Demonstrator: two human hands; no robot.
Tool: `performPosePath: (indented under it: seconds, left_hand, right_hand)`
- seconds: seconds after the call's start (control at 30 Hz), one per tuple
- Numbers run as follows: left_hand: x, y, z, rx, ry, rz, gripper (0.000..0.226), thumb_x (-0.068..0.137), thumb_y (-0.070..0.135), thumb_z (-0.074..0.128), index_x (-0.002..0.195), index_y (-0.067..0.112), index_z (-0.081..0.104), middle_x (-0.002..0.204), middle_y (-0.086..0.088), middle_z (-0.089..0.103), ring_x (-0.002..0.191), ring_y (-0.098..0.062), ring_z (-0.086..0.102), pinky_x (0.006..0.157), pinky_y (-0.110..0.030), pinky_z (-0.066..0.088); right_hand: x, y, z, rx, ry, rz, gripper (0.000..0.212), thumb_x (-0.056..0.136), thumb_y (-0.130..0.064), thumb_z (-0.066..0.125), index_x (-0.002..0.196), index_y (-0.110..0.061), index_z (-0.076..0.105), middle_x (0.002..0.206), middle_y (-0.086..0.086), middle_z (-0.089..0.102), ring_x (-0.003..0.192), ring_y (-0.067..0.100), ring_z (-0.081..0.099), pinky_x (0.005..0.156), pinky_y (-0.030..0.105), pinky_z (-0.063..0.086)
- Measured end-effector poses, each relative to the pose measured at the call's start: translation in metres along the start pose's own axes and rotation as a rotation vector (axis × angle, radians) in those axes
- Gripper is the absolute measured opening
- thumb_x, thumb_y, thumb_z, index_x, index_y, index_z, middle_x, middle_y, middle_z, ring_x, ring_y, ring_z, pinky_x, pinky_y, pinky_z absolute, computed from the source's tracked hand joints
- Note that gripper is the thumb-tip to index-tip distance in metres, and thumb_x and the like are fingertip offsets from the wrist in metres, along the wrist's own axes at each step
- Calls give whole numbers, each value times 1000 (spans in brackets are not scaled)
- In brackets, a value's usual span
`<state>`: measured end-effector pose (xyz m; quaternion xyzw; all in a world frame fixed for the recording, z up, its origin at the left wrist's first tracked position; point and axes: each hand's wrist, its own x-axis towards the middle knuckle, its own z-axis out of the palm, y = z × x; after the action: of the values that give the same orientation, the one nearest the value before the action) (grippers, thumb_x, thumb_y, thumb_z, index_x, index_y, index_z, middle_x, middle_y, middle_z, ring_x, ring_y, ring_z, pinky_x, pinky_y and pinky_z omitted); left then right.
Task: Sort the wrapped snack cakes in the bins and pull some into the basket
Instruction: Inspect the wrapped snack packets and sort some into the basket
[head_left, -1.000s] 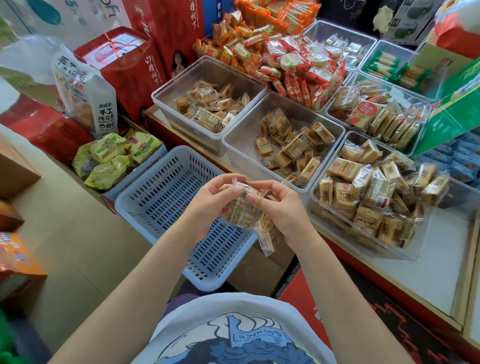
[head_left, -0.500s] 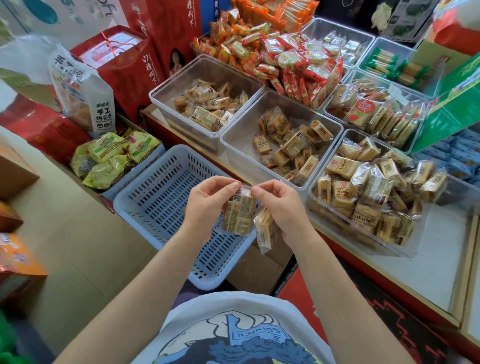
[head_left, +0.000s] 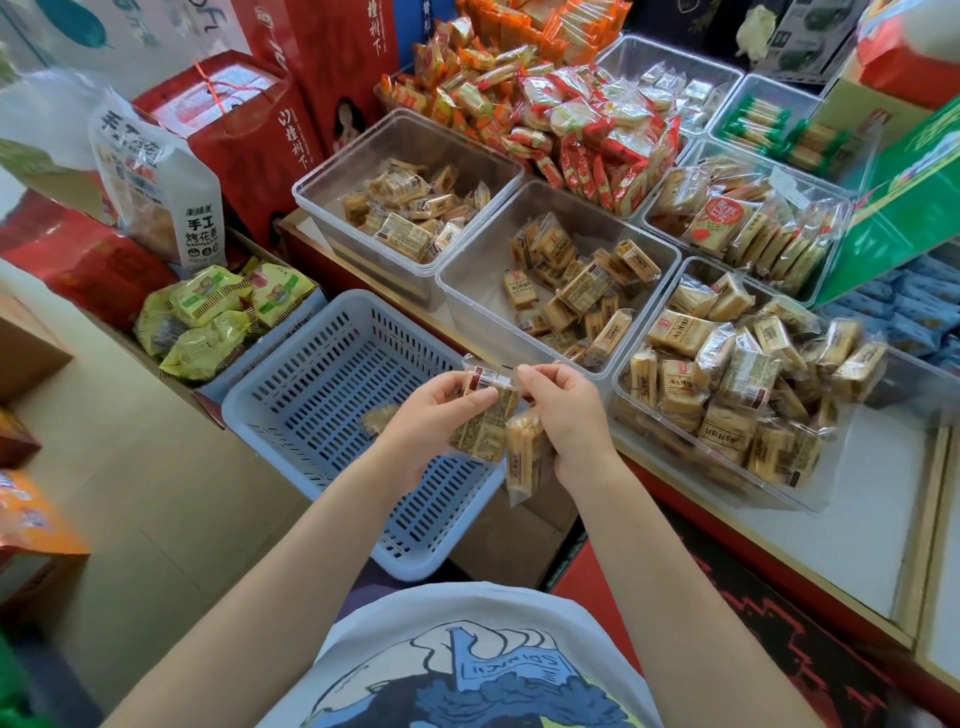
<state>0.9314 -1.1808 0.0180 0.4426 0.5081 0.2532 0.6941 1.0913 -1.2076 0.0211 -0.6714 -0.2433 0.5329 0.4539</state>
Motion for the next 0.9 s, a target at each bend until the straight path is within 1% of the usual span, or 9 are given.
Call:
performPosePath:
  seconds: [0.07, 0.17, 0.23, 0.33, 0.4, 0.47, 0.6, 0.73, 0.9]
  left_hand:
    - [4, -4, 1, -10, 51, -38, 23, 99, 29, 65, 118, 16, 65, 111, -10, 77, 99, -24, 75, 90, -46, 61]
    - [6, -6, 1, 23, 84, -54, 32, 99, 41, 63, 122, 19, 60, 116, -9, 73, 99, -20, 74, 88, -40, 62]
    - [6, -4, 2, 93, 65, -24, 34, 96, 46, 64, 120, 23, 56, 116, -6, 71, 99, -16, 73, 82, -33, 62]
    - [7, -1, 4, 134, 18, 9, 34, 97, 41, 65, 122, 24, 50, 112, 0, 68, 94, -8, 70, 66, -15, 55]
    - [10, -1, 3, 159, 3, 28, 43, 93, 36, 72, 125, 26, 46, 112, 3, 66, 95, -5, 68, 66, -13, 54]
    - [16, 0, -2, 212, 33, 58, 49, 87, 30, 79, 125, 26, 47, 113, 2, 67, 96, -7, 69, 67, -14, 55]
    - [29, 6, -15, 73, 132, 42, 44, 88, 30, 78, 125, 19, 56, 115, -6, 72, 99, -18, 73, 77, -30, 62]
    - [51, 19, -38, -236, 175, -11, 35, 100, 33, 63, 124, 8, 61, 112, -15, 75, 98, -29, 75, 77, -38, 62]
    - [90, 39, -63, -189, 179, -31, 37, 104, 45, 49, 121, 14, 63, 107, -10, 74, 92, -24, 73, 78, -39, 56]
  right_hand:
    - [4, -2, 2, 26, 41, 50, 23, 101, -35, 60, 104, -12, 62, 94, 8, 69, 83, 21, 69, 69, 37, 60]
    - [11, -10, 5, 62, 67, 86, 33, 104, -43, 53, 105, -11, 60, 96, 11, 62, 87, 25, 64, 88, 46, 58]
    - [14, -17, 8, 51, 60, 105, 36, 105, -46, 48, 102, -12, 58, 94, 9, 62, 90, 26, 66, 91, 45, 56]
    - [14, -26, 18, 50, 43, 84, 32, 107, -46, 46, 96, -17, 55, 91, 5, 64, 85, 17, 65, 73, 34, 57]
    - [16, -29, 24, 46, 40, 80, 35, 106, -48, 45, 105, -14, 54, 96, 7, 63, 86, 17, 63, 64, 31, 52]
    - [19, -31, 30, 79, 27, 91, 37, 105, -49, 46, 116, -13, 50, 105, 10, 62, 92, 18, 64, 65, 31, 54]
    - [30, -28, 40, 45, -57, 58, 40, 101, -46, 58, 122, -13, 47, 113, 11, 63, 103, 24, 66, 87, 46, 61]
    - [48, -25, 62, -83, -249, 72, 72, 85, -74, 60, 130, -18, 57, 115, 4, 74, 107, 21, 72, 98, 46, 57]
    - [77, -36, 105, -150, -307, 53, 45, 102, -60, 44, 129, -25, 55, 119, -1, 70, 110, 16, 68, 101, 42, 55]
